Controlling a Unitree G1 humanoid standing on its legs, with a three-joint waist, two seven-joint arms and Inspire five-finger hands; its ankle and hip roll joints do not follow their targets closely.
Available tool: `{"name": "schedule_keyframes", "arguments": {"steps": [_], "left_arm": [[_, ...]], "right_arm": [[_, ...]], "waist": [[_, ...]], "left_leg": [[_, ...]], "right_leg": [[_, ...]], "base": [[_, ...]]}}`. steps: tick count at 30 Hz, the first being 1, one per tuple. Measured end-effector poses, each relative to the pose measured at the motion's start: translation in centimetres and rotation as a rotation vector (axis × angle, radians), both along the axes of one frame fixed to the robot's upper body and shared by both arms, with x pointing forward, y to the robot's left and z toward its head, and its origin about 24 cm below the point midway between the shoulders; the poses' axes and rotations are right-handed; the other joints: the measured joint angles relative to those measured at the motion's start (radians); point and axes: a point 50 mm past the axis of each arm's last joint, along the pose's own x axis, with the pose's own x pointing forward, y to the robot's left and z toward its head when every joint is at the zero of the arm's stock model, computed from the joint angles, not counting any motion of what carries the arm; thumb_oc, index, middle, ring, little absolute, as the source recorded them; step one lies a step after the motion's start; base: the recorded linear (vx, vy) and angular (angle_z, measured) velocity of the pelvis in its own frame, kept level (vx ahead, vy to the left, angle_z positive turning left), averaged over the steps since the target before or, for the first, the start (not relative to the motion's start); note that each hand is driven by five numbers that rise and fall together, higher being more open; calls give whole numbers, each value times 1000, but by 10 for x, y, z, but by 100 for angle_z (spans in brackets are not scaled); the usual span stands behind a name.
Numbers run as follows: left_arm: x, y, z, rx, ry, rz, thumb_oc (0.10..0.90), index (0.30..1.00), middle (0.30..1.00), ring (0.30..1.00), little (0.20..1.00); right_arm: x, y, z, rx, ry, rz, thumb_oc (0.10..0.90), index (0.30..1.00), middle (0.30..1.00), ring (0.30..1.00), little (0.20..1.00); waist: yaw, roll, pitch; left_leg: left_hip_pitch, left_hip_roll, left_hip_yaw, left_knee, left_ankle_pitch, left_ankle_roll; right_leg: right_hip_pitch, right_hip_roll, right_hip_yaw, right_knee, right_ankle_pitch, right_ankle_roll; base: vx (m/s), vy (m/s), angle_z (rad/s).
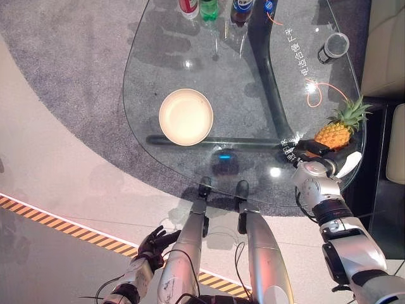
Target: Pick up the fruit to the plate
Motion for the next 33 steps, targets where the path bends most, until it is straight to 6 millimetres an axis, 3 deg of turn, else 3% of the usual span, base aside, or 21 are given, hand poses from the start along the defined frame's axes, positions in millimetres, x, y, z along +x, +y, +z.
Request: {"name": "schedule_keyframes", "arguments": {"steps": [12,13,14,33], "left_arm": [[2,-1,2,-5,-11,1,800,900,900,900,900],[3,-1,2,-6,-11,1,800,900,900,900,900],[3,-1,2,-6,-12,2,800,900,900,900,900],[5,-2,4,-27,-40,17,800,900,900,900,900]], "right_arm": [[6,-8,10,52,-35,-1,800,900,900,900,900],[6,-8,10,57,-39,-2,399,556,556,556,499],[6,-9,10,58,-41,-3,100,300,300,300,200],[6,-18,14,53,-35,-23,100,300,300,300,200]], "waist": [[5,0,0],[4,0,0],[4,0,0],[7,1,0]], "left_leg": [[-29,-1,-5,12,1,-1],[-30,-1,-5,12,1,-1],[-32,-2,-5,13,1,-1],[-49,-2,-5,23,1,-2]], "right_leg": [[-28,0,-3,15,-1,-3],[-30,0,-3,15,-1,-3],[-32,0,-3,16,-1,-3],[-44,1,-4,19,-1,-9]], "base": [[2,-1,0],[0,0,0],[0,0,0],[0,0,0]]}}
